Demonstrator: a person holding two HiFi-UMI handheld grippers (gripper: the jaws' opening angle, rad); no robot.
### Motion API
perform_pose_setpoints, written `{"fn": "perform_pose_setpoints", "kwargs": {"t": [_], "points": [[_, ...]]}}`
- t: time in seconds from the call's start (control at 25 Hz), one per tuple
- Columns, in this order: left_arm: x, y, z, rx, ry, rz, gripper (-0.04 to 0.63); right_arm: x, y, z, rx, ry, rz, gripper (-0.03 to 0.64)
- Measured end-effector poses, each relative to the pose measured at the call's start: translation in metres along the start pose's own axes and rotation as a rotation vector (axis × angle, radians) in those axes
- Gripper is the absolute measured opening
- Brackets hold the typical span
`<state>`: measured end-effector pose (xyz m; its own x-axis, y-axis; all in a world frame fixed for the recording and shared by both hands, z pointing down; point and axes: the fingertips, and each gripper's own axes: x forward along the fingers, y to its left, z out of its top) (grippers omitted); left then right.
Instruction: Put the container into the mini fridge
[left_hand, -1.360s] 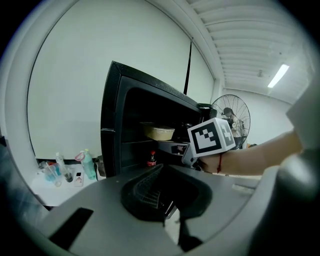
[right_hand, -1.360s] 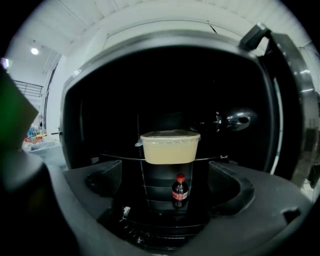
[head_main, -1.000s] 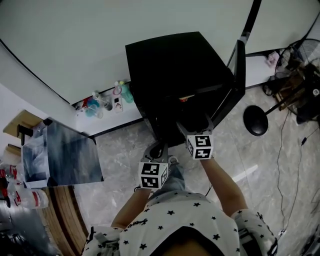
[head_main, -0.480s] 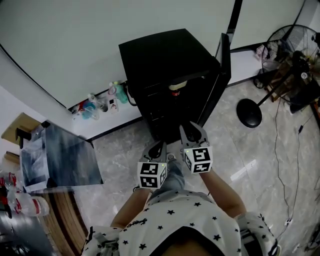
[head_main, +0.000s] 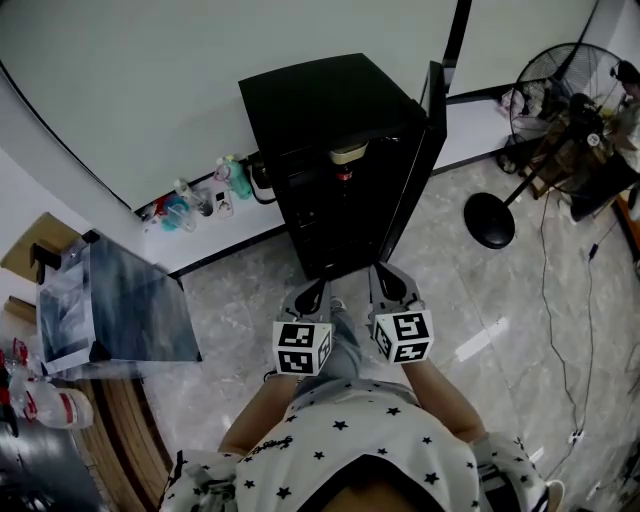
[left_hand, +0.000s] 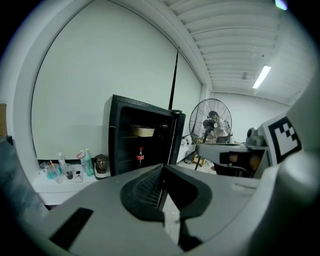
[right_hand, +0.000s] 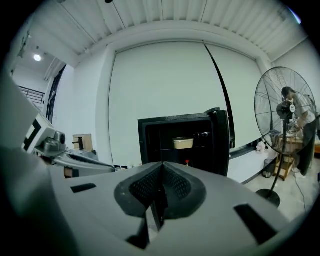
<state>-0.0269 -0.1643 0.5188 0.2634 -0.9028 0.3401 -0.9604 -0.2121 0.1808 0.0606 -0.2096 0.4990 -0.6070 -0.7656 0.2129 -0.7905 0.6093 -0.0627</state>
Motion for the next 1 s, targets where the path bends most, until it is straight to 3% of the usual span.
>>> {"fn": "perform_pose_setpoints", "kwargs": {"t": [0.44,1.0], "points": [[-0.027,-0.027,-0.019,0.001,0.004,-0.024,0.012,-0.053,0.014,-0.011,0.030,-0.001,-0.003,-0.006],[-0.039,-0.039,-0.021,0.001,0.001,-0.005,0.012,-0.071,0.014,-0.006,0.013,-0.015,0.017,-0.006]]}}
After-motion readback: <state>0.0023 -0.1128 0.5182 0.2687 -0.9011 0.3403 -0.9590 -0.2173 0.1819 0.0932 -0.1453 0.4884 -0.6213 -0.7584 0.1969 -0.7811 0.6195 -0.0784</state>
